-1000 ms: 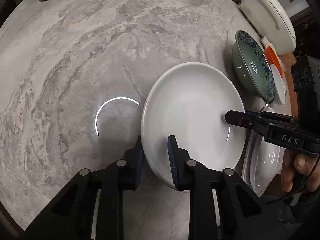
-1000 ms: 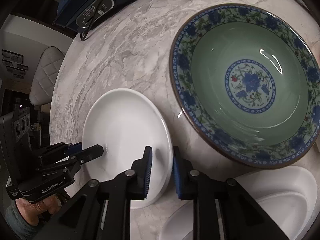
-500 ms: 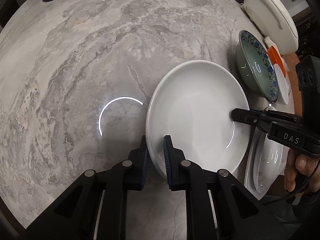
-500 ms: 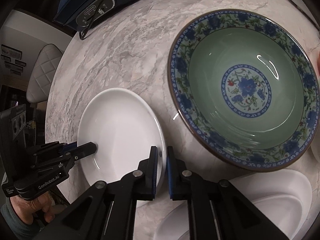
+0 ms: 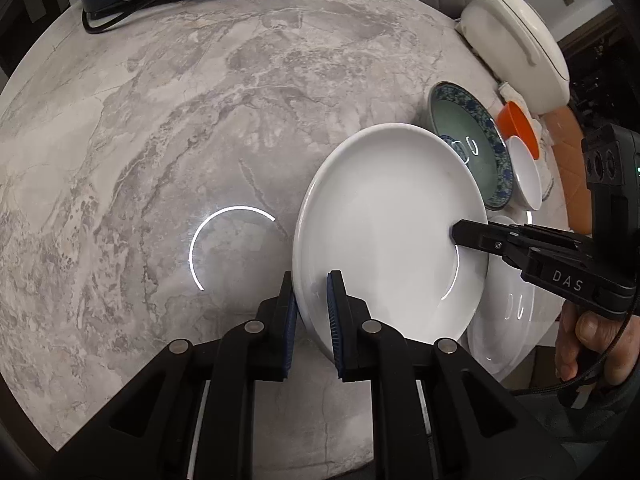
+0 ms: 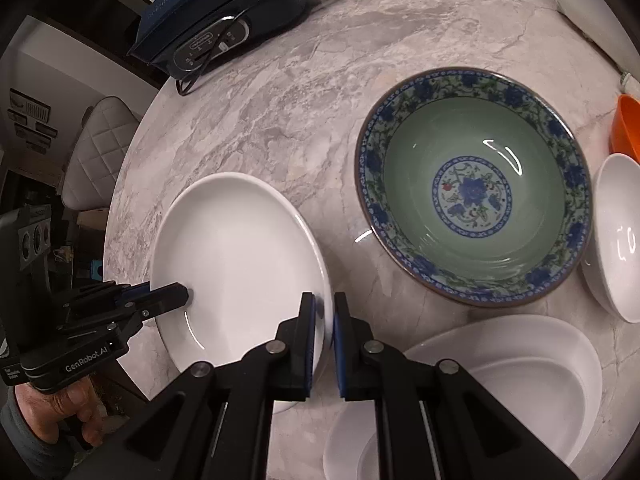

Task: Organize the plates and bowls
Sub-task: 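Lift the deep white plate with both tools and carry it over the plate stack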

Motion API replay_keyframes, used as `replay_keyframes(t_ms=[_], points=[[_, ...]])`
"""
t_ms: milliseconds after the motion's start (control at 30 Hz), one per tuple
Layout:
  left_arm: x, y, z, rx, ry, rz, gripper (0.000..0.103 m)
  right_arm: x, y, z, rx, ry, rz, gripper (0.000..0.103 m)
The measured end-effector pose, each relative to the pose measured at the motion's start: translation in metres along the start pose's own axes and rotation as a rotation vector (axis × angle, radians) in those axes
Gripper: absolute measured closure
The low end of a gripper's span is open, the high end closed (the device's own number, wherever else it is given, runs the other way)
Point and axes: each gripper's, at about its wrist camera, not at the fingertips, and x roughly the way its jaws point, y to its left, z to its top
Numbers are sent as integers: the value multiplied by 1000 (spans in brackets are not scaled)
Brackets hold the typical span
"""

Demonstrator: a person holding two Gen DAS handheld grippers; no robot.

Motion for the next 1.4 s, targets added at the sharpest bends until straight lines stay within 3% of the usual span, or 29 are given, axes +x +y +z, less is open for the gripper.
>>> replay_keyframes(t_ms=[500, 800, 1000, 1400], points=[[-23, -100, -20, 148, 17, -98, 90, -83, -41, -52, 127, -70, -30, 92], [-15, -172, -38, 164, 41, -107, 90, -121, -87, -75, 127, -66, -20, 92], [20, -209, -54, 165, 104, -80, 90, -123, -124, -91, 128, -28, -10, 92], [80, -230, -71, 175, 174, -2, 90, -93, -159, -105, 72, 36, -45, 92]])
